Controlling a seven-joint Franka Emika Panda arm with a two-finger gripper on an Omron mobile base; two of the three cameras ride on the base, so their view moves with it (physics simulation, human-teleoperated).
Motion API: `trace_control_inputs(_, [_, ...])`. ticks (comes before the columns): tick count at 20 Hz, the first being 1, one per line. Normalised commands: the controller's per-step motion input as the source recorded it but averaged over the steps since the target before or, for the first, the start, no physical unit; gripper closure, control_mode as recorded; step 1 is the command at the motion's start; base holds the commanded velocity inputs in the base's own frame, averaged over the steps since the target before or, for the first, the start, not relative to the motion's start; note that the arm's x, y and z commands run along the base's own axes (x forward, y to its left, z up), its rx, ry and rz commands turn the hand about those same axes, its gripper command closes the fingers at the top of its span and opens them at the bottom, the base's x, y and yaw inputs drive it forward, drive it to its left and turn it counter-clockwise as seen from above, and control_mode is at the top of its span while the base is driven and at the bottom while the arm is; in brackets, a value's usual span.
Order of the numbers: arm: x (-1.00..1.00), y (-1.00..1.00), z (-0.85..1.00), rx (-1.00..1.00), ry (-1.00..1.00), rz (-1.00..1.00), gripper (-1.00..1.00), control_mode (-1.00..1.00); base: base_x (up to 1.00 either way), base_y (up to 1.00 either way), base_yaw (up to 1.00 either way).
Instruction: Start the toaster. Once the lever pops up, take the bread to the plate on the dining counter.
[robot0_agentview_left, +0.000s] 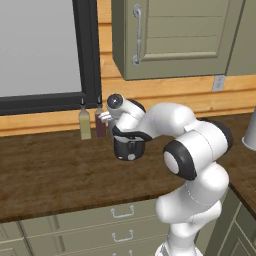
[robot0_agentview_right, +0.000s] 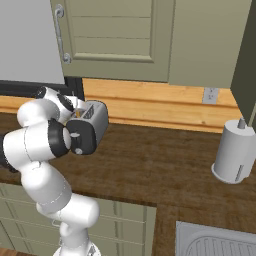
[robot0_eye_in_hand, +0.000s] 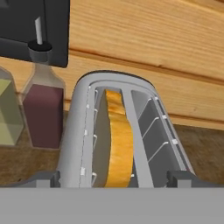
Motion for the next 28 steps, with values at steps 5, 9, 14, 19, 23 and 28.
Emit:
trace_control_inputs(5, [0.00,0.00,-0.14,0.00,0.00,0.00,-1.00,-1.00,0.00,0.00,0.00])
trace_control_inputs(9, [0.00,-0.01,-0.18,0.00,0.00,0.00,-1.00,-1.00,0.00,0.00,0.00])
trace_control_inputs(14, [0.00,-0.09,-0.26,0.00,0.00,0.00,-1.00,-1.00,0.00,0.00,0.00])
trace_control_inputs(19, [0.00,-0.15,-0.32,0.00,0.00,0.00,1.00,-1.00,0.00,0.00,0.00])
trace_control_inputs(23, [0.00,-0.30,-0.43,0.00,0.00,0.00,1.00,-1.00,0.00,0.00,0.00])
trace_control_inputs(28, [0.00,-0.41,-0.47,0.00,0.00,0.00,1.00,-1.00,0.00,0.00,0.00])
